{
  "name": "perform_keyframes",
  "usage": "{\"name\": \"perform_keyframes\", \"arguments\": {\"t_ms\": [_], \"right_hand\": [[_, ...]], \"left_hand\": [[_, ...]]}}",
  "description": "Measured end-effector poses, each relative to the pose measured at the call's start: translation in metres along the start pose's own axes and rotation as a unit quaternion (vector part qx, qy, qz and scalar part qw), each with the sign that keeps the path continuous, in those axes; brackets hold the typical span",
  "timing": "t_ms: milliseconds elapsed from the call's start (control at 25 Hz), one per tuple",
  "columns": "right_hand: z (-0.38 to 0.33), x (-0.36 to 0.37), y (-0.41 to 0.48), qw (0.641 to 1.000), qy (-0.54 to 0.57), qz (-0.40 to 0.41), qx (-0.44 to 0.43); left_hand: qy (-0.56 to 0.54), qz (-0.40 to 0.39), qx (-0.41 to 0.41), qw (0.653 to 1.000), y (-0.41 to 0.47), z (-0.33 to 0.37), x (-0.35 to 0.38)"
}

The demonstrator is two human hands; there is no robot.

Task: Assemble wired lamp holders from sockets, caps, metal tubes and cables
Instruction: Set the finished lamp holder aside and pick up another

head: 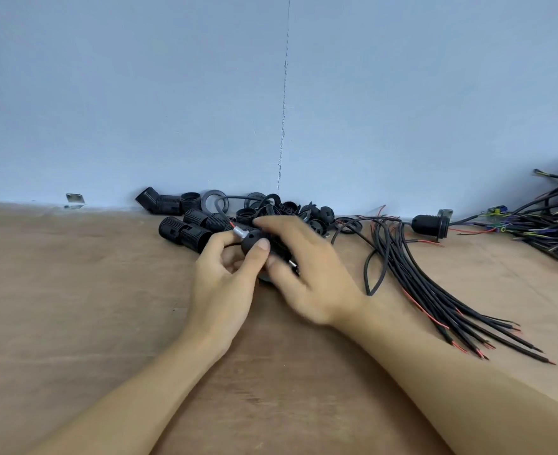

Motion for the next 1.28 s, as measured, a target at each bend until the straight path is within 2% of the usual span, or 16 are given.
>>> {"name": "perform_keyframes", "arguments": {"t_ms": [80, 120, 200, 280, 400, 520, 600, 720, 1000, 1040, 1080, 1120, 1160, 1200, 1240, 1280], "right_hand": [[0.038, -0.027, -0.004, 0.983, -0.044, 0.124, 0.130], [0.060, -0.039, -0.008, 0.965, -0.076, 0.148, 0.200], [0.096, -0.050, -0.019, 0.931, -0.155, 0.077, 0.320], [0.114, -0.058, -0.035, 0.892, -0.239, -0.003, 0.385], [0.113, -0.066, -0.047, 0.858, -0.331, -0.026, 0.392], [0.116, -0.073, -0.048, 0.846, -0.342, -0.049, 0.406], [0.118, -0.074, -0.047, 0.848, -0.336, -0.080, 0.402], [0.115, -0.059, -0.038, 0.864, -0.354, -0.163, 0.319], [0.122, -0.049, -0.030, 0.872, -0.338, -0.263, 0.236], [0.121, -0.050, -0.030, 0.882, -0.324, -0.231, 0.252], [0.118, -0.055, -0.029, 0.900, -0.296, -0.158, 0.277], [0.112, -0.062, -0.030, 0.917, -0.250, -0.046, 0.307], [0.107, -0.073, -0.032, 0.916, -0.186, 0.096, 0.342], [0.103, -0.090, -0.036, 0.885, -0.107, 0.261, 0.370], [0.101, -0.108, -0.042, 0.817, -0.015, 0.429, 0.384], [0.100, -0.125, -0.049, 0.723, 0.068, 0.571, 0.383]], "left_hand": [[0.014, 0.006, 0.026, 1.000, -0.002, 0.002, 0.001], [0.021, 0.009, 0.040, 0.999, -0.003, 0.003, 0.001], [0.048, 0.012, 0.067, 0.997, -0.006, 0.006, 0.002], [0.065, 0.012, 0.082, 0.994, -0.007, 0.008, 0.002], [0.061, 0.008, 0.083, 0.995, -0.007, 0.008, 0.003], [0.067, 0.001, 0.085, 0.994, -0.008, 0.008, 0.003], [0.073, -0.005, 0.089, 0.993, -0.009, 0.008, 0.004], [0.074, -0.004, 0.084, 0.994, -0.008, 0.008, 0.005], [0.078, -0.003, 0.077, 0.994, -0.006, 0.007, 0.005], [0.078, 0.000, 0.076, 0.994, -0.006, 0.006, 0.004], [0.078, 0.002, 0.077, 0.994, -0.006, 0.006, 0.003], [0.078, 0.003, 0.078, 0.994, -0.006, 0.006, 0.003], [0.078, 0.004, 0.080, 0.994, -0.006, 0.005, 0.003], [0.078, 0.005, 0.082, 0.994, -0.005, 0.005, 0.003], [0.076, 0.008, 0.081, 0.994, -0.005, 0.005, 0.003], [0.075, 0.009, 0.079, 0.994, -0.005, 0.004, 0.003]]}}
Point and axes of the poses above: each hand's wrist, its own y-axis towards the middle knuckle, its own x-axis out of the palm, z = x × y, the point moved 6 cm from there along y, towards the middle knuckle, and after that the axes turned 13 degrees about -x, right-handed, at the moved point
